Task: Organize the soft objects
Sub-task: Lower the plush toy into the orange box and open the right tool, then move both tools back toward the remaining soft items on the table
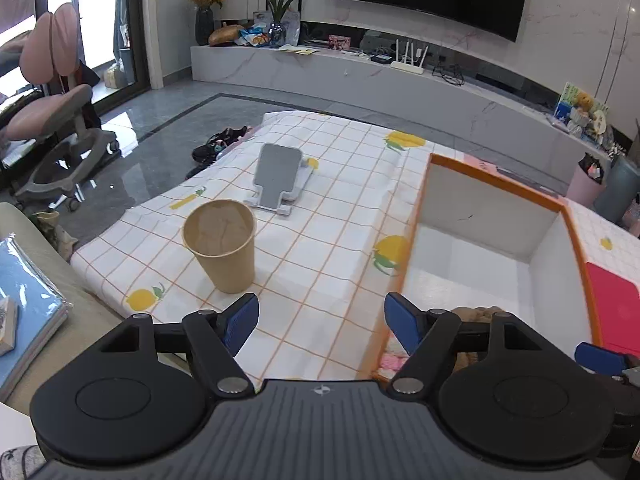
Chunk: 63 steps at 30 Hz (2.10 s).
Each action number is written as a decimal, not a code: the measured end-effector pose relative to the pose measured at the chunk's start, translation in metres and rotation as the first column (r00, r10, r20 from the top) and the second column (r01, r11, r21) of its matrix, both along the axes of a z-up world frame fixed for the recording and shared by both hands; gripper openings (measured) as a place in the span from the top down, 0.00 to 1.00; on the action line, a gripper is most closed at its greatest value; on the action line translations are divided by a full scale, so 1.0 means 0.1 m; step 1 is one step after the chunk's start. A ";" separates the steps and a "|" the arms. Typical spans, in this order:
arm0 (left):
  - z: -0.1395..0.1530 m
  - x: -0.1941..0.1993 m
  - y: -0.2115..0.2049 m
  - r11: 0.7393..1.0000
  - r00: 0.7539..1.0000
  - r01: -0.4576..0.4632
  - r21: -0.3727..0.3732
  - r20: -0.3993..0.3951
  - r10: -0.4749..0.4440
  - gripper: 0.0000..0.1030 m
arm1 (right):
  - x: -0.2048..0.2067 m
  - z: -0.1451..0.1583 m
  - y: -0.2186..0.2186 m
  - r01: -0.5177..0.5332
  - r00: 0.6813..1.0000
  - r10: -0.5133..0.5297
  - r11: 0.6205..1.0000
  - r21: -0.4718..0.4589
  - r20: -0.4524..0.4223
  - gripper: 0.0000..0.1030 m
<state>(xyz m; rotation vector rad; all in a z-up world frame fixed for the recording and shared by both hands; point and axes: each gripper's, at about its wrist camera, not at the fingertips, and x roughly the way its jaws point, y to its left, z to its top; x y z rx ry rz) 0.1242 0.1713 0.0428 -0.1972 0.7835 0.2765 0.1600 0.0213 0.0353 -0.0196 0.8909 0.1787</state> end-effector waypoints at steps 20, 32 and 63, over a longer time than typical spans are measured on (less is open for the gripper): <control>0.25 -0.21 -1.00 0.973 0.965 0.232 0.016 0.120 -0.232 0.14 | -0.49 0.39 -1.27 0.123 0.979 -0.109 0.989 -0.078 0.171 0.03; 0.01 -0.26 -1.91 0.888 0.884 0.460 0.020 0.081 -0.460 0.14 | -0.54 0.25 -2.72 0.303 0.947 -0.276 0.939 -0.166 0.167 0.03; -1.32 0.55 -3.95 0.825 0.787 0.541 -0.162 -0.247 -0.565 0.14 | 0.59 -1.00 -4.85 0.609 0.791 -0.606 0.793 0.011 -0.084 0.03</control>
